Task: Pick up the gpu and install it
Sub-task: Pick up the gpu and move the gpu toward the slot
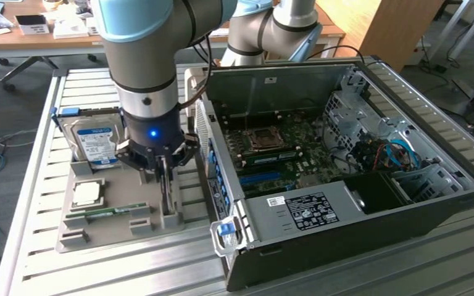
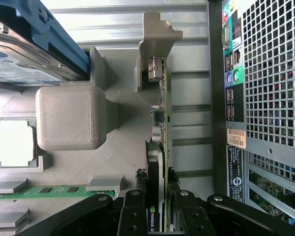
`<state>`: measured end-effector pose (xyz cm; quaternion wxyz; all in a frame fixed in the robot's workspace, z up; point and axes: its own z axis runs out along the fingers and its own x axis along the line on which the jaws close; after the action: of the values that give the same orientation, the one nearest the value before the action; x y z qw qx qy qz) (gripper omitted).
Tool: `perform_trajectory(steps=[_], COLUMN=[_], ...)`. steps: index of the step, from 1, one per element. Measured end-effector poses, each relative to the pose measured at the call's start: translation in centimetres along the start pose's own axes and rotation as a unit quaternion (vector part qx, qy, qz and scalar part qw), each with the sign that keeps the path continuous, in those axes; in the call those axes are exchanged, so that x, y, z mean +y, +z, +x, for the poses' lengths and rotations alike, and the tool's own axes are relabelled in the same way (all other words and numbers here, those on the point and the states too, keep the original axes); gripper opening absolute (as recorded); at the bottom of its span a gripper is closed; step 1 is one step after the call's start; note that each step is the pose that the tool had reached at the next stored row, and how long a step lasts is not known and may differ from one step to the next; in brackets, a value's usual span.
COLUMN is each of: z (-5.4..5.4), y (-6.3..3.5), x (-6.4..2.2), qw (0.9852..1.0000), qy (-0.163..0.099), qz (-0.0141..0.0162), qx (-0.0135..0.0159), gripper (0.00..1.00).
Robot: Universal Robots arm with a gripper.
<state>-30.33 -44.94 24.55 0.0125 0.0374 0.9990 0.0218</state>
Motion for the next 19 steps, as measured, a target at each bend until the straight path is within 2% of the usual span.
perform_trajectory(steps=[12, 19], z=[0.0, -0.1], y=[-1.54, -2.98], x=[0.07, 0.13], qw=[1.0, 1.0], qy=[0.0, 0.0], qz=[0.0, 0.0], qx=[0.0, 0.0], gripper=[0.27, 0.27])
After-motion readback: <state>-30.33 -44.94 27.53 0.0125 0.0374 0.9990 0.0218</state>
